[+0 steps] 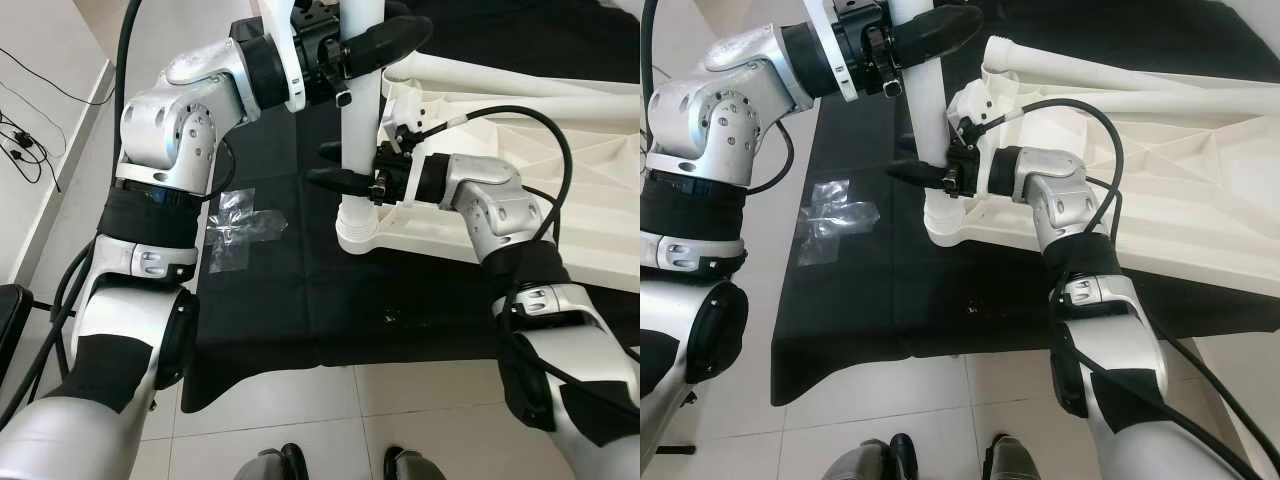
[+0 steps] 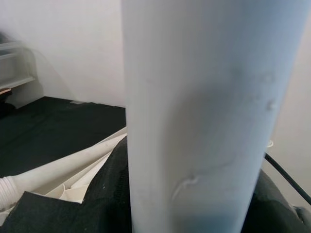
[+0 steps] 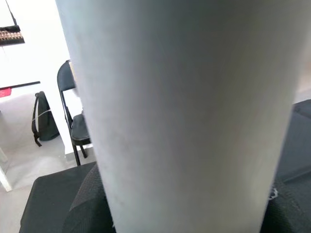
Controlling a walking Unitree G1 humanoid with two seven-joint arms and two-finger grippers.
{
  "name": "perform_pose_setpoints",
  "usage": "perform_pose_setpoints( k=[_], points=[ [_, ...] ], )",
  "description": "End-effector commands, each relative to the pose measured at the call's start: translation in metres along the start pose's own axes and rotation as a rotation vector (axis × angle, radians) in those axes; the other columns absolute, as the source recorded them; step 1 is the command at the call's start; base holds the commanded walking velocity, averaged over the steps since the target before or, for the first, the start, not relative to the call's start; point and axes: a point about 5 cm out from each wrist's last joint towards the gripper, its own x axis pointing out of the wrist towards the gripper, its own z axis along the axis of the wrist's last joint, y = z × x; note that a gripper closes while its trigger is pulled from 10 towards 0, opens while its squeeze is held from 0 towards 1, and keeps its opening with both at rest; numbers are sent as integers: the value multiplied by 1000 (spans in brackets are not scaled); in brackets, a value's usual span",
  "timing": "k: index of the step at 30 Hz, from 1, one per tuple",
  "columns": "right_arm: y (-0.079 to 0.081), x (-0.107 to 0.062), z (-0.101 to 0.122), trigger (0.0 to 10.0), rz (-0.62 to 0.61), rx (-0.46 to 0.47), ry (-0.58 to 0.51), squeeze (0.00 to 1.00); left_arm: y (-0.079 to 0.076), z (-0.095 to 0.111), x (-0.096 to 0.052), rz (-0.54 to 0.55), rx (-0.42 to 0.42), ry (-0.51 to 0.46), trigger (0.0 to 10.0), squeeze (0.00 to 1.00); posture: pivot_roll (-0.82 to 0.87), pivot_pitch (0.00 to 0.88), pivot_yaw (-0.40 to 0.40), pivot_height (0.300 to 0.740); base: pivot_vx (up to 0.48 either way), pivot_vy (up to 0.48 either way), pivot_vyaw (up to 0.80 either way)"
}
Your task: Building children table
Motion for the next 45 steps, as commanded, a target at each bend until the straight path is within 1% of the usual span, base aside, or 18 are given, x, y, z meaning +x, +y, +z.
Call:
perform_pose_setpoints(
  k=[1,3,4,11,14,15,16,17,19,21,22,24,31,36,37,38,39,45],
  points=[
    [4,11,2,0,56,21,-32,0,-7,-5,9,-47,-6,12,10000,0,-20,220,99,740,0,0,0],
    [4,10,2,0,58,22,-32,0,-7,-5,9,-44,-1,11,10000,0,-21,219,99,740,0,0,0],
    [4,10,1,0,54,23,-33,0,-6,-4,9,-36,-9,3,10000,1000,-22,219,99,740,0,0,0],
    [3,7,-4,0,14,9,-22,0,-4,-3,9,-25,-16,-5,10000,1000,-24,214,94,740,0,0,0],
    [4,9,-15,0,-96,27,4,0,-3,-2,8,-17,-14,-5,10000,1000,-29,211,82,740,0,0,0],
    [7,11,-25,0,-213,32,29,0,-4,-2,7,-14,-18,-2,10000,0,-26,210,76,740,0,0,0],
    [8,13,-35,0,-371,25,69,0,-4,-3,6,-12,-21,-2,10000,0,-18,209,67,740,0,0,0],
    [5,8,-48,0,-643,26,133,0,-4,-3,6,-8,-23,-1,10000,0,-11,208,65,740,0,0,0],
    [44,1,-84,0,-857,25,227,0,-3,-3,4,-9,-24,8,10000,0,-8,219,74,740,0,0,0],
    [44,1,-84,0,-857,25,227,0,-3,-3,4,-9,-24,8,10000,0,-8,219,74,740,0,0,0],
    [59,-2,-92,0,-897,49,243,0,-3,-4,3,-14,-22,15,10000,0,-17,220,74,740,0,0,0],
    [66,-3,-94,0,-911,67,238,0,-3,-5,2,-17,-19,20,10000,0,-24,203,73,740,0,0,0],
    [58,2,-84,0,-953,101,199,0,-4,-9,3,-18,-20,27,10000,0,-30,196,84,740,0,0,0],
    [50,5,-67,0,-1012,63,178,0,-2,-11,1,5,-16,43,10000,0,-30,194,79,740,0,0,0],
    [50,4,-65,0,-1023,58,179,0,-2,-12,-1,11,-15,41,3529,0,-30,196,77,740,0,0,0],
    [51,4,-63,0,-1032,54,179,0,-2,-12,-2,15,-15,40,3529,0,-30,196,77,740,0,0,0],
    [51,3,-62,0,-1036,51,175,0,-2,-12,-3,15,-20,38,0,0,-32,197,76,740,0,0,0],
    [48,-2,-59,0,-1032,39,176,0,0,-14,-7,31,-23,43,0,0,-31,202,73,740,0,0,0]
  ],
)
